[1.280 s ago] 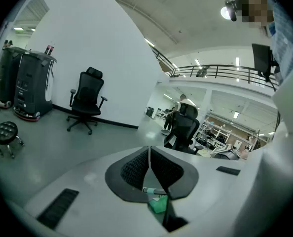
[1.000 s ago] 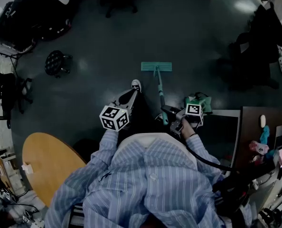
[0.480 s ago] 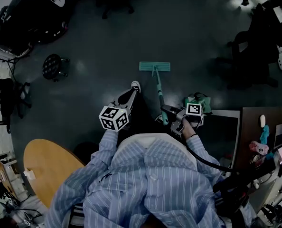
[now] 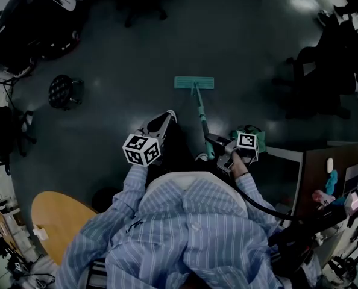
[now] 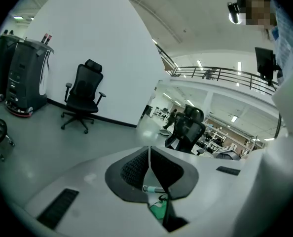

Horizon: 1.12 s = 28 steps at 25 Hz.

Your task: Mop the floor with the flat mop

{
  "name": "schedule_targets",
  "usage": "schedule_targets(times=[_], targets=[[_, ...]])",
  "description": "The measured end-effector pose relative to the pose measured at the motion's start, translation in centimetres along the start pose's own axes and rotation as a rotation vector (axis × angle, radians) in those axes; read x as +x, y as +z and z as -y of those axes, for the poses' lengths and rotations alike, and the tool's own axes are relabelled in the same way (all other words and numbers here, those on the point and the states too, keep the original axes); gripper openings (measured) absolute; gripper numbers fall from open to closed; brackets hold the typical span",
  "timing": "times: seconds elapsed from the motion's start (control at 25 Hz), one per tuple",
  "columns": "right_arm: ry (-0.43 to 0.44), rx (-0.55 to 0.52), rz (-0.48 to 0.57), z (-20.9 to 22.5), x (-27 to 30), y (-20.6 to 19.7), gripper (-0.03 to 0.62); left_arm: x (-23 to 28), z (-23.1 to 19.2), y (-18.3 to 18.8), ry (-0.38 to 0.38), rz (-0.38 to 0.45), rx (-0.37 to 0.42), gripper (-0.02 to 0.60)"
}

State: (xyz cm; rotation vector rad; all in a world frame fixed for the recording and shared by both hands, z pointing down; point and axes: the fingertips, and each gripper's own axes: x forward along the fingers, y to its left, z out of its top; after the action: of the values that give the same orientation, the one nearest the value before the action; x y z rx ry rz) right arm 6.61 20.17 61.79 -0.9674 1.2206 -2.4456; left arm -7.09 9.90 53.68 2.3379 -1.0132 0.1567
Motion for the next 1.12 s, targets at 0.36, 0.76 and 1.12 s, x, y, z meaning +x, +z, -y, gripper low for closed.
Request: schedule_targets(times=[0.36,0.76,1.12], targets=[[-0.002,0.027,0.044,-7.0,5.9,5.4,0.146,5.4,-6.8,6.0,-0.03,-0.022,0.011,0.015],[0.03,0.049,0.094,-15.0,14.0,11.0,0.146,7.7,-13.3,11.4,-0.097,-0.074,0.055,0.015],[0.015,0.03,0.113,-22.3,20.8,18.2,0.146,9.8,-17.9,16.4,-0.113,-0.053,0.078,0.015]])
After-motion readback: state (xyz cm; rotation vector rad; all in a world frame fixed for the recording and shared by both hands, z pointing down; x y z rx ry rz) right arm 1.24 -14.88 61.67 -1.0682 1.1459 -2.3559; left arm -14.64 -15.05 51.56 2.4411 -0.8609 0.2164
